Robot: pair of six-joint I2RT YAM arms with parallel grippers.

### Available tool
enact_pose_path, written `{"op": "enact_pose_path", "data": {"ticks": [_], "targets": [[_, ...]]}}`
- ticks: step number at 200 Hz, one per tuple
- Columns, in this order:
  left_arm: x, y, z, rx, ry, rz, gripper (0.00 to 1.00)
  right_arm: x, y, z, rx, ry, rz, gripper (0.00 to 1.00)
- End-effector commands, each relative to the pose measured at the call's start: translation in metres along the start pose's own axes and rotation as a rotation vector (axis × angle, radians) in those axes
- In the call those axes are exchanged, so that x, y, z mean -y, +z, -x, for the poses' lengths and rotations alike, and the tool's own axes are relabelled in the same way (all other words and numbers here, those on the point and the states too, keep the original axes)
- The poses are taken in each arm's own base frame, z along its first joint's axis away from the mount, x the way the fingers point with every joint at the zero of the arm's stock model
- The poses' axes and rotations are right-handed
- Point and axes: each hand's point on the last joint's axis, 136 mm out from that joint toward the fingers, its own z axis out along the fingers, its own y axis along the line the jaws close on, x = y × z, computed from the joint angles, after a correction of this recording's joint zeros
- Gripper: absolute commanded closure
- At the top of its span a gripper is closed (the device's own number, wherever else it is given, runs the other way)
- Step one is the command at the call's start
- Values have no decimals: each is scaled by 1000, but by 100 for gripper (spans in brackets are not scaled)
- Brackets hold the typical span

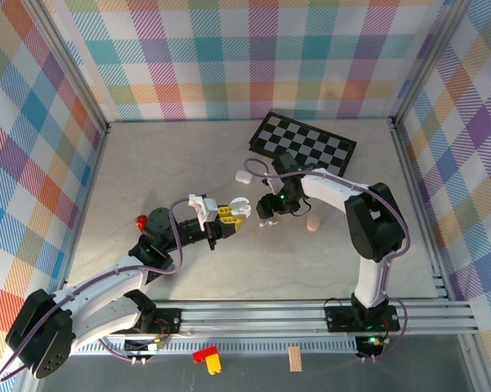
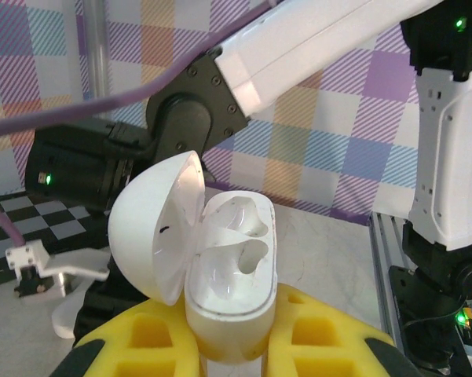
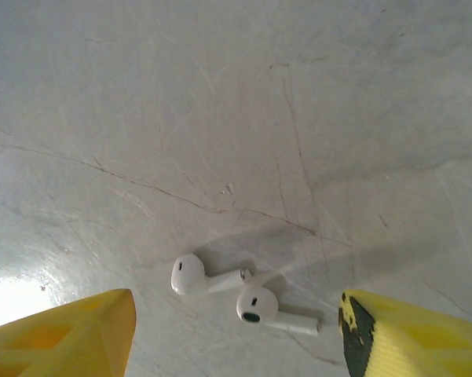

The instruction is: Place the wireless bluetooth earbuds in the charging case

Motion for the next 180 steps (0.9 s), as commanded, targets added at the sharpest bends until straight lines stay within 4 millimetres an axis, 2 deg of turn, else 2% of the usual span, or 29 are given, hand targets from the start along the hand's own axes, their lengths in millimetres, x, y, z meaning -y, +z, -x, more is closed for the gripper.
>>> {"op": "enact_pose_path", "data": {"ticks": [1,26,93,131,180], "targets": [[3,-2,20,40,8,-20,100,-8,6,-4,-37,-24,41,31],[1,-2,20,31,3,-17,100,-6,15,-14,-70,-12,50,31],[2,-6,25,29,39,-10,100,-14,16,-39,-106,6,81,33],[-8,-11,24,32,60,52,100,-14,7,-35,-88,-8,18,41],[-21,-25,14,47,57,123,100,-4,1,-30,-151,-77,-181,52]]}}
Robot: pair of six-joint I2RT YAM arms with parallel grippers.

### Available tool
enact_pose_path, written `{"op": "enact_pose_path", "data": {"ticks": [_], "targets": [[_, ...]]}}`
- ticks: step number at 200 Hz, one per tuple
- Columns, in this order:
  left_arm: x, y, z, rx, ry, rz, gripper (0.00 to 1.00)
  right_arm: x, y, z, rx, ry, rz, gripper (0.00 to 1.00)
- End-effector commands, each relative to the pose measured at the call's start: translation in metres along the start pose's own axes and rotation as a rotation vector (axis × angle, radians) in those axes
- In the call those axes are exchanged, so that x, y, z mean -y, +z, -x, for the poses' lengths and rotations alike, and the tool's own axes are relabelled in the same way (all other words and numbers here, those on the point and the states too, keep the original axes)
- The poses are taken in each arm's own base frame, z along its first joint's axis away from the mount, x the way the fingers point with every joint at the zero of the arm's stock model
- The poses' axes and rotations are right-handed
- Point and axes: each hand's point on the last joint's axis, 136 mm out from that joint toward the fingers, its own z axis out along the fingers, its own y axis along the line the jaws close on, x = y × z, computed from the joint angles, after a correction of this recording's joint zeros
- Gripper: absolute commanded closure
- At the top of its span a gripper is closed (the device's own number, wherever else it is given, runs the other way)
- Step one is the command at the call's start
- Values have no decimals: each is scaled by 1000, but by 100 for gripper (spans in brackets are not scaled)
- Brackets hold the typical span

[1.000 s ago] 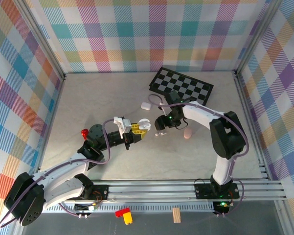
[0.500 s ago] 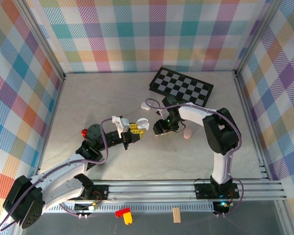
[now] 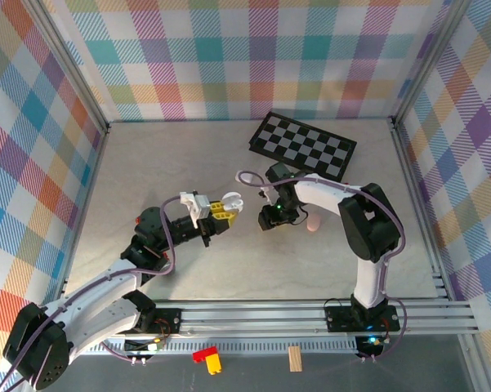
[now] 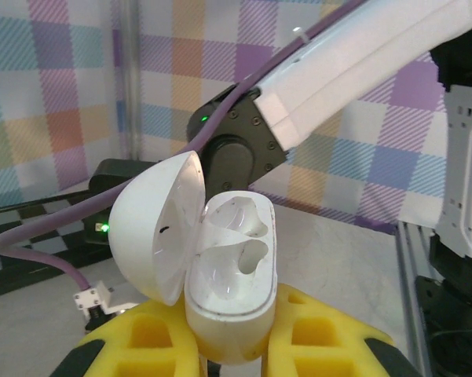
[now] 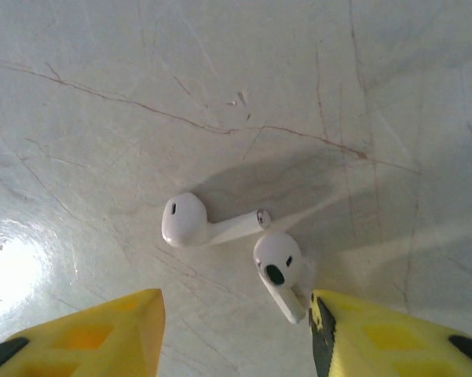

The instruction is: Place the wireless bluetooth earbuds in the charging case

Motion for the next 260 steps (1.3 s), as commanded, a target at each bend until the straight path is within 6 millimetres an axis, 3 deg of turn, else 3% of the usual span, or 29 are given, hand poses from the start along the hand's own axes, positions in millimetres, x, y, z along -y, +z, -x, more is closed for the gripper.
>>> {"op": "enact_pose_path", "data": {"ticks": [1,50,151,260], "targets": [[-5,-9,2,34,34,36,100,6,-9,1,-43,-39,-120,52],[0,-14,-12,3,36,20,100,8,-5,4,-148,-92,-215,58],[-1,-14,-13,-4,47,24,100,10,7,6,-234,-119,-243,70],[1,-12,-14,-16,37,9,100,11,20,12,-239,-99,-238,73]]}}
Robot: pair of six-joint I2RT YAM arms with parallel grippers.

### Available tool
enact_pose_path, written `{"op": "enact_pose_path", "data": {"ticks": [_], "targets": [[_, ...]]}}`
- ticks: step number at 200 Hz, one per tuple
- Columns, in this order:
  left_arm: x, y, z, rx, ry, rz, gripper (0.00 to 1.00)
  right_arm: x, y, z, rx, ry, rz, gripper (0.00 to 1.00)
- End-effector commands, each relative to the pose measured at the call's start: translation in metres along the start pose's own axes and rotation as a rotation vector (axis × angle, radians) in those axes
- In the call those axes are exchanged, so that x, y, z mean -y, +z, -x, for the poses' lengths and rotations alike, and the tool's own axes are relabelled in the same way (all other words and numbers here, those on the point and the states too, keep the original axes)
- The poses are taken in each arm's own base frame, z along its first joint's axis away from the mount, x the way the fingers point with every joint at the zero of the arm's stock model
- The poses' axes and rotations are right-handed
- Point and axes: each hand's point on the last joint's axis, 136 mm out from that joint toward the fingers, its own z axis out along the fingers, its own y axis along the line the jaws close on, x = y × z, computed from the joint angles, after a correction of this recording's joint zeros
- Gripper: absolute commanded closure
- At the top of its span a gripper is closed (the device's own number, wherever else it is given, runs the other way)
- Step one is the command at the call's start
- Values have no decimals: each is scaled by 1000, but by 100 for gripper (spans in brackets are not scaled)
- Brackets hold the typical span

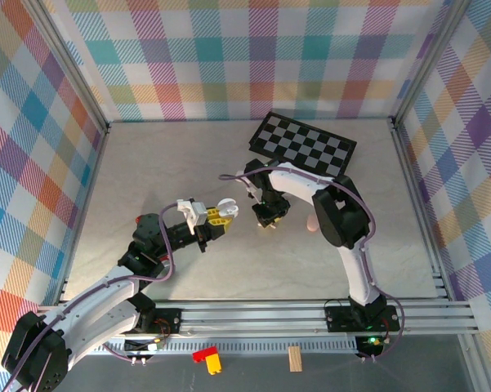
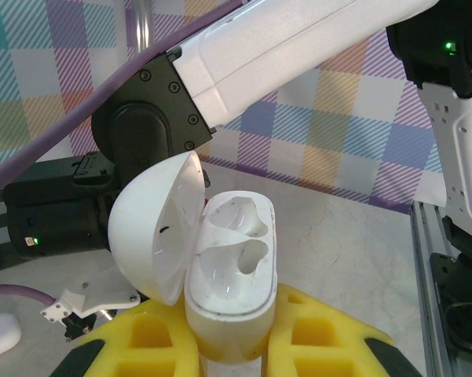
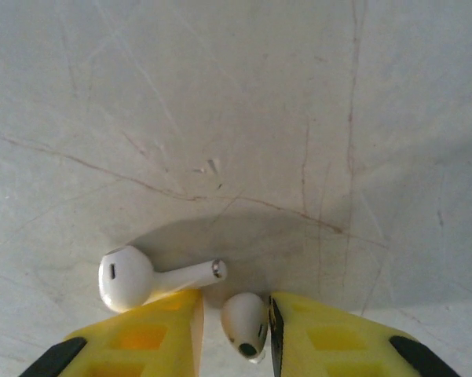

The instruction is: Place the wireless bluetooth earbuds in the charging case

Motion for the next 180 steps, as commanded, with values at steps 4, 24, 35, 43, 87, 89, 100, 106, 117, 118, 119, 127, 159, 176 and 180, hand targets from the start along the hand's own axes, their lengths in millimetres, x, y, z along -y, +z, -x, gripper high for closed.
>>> {"op": "enact_pose_path", "data": {"ticks": [4,24,35,43,87,89,100,106,117,118,119,127,159,176,180], "targets": [[2,0,9,21,21,-15,100,-1,6,1,-23,6,-8,73],[2,0,9,21,23,-15,100,0,8,0,-29,18,-11,77],[2,0,9,20,22,-16,100,0,7,0,-28,24,-11,78],[1,0,8,19,23,-15,100,0,6,1,-21,28,-12,79],[-4,2,7,28,23,8,100,-4,-17,12,116,82,35,81],[-4,2,7,29,23,11,100,-5,-19,13,125,85,39,81],[-7,2,8,39,24,21,100,-7,-29,17,181,106,64,81],[-8,2,8,41,25,28,100,-7,-35,19,215,116,76,81],[-10,3,8,44,26,37,100,-8,-46,23,285,132,95,81],[-10,4,8,44,26,38,100,-8,-48,23,293,134,97,81],[-10,4,8,44,26,39,100,-8,-49,23,299,135,98,81],[-12,4,8,45,29,43,100,-8,-59,24,349,146,108,81],[-15,9,11,47,37,48,100,-9,-106,26,577,160,151,80],[-18,14,14,49,38,46,100,-17,-137,24,705,142,211,80],[-18,15,14,48,38,44,100,-20,-145,23,735,135,229,80]]}}
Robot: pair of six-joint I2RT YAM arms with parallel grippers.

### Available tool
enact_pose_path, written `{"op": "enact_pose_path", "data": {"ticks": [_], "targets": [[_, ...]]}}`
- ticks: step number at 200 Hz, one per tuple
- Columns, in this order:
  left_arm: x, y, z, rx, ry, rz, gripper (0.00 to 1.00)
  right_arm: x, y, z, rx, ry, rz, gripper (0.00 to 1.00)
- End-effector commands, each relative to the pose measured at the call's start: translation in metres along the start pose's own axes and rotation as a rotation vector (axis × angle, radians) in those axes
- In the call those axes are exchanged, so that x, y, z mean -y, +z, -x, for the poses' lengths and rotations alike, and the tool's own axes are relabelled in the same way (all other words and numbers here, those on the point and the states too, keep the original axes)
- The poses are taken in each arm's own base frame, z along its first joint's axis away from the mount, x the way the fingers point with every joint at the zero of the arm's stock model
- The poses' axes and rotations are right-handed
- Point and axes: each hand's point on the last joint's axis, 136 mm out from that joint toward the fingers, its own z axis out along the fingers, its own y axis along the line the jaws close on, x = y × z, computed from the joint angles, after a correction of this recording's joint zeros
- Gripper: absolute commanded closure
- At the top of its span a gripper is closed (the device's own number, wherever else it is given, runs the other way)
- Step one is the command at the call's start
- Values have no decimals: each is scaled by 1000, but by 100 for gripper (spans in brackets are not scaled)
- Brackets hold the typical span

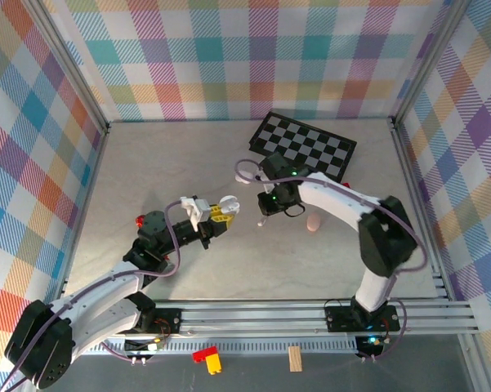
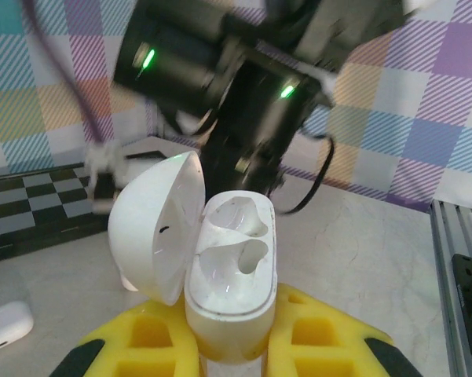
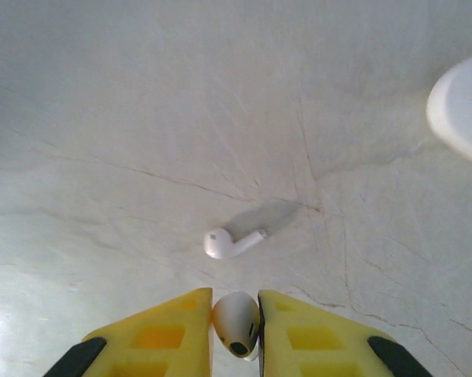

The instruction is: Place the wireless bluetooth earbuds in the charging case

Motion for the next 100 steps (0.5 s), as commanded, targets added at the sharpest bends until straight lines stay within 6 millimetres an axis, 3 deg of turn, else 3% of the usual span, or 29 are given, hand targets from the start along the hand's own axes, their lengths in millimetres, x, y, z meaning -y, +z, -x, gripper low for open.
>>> {"op": "enact_pose_path", "data": {"ticks": [1,52,100], "targets": [[-4,5,26,69,50,4,100,-22,-38,35,232,13,127,80],[-10,22,35,72,58,-12,100,-52,-124,48,509,-14,333,81],[-11,41,31,15,57,-55,100,-68,-173,48,647,-39,455,82]]}}
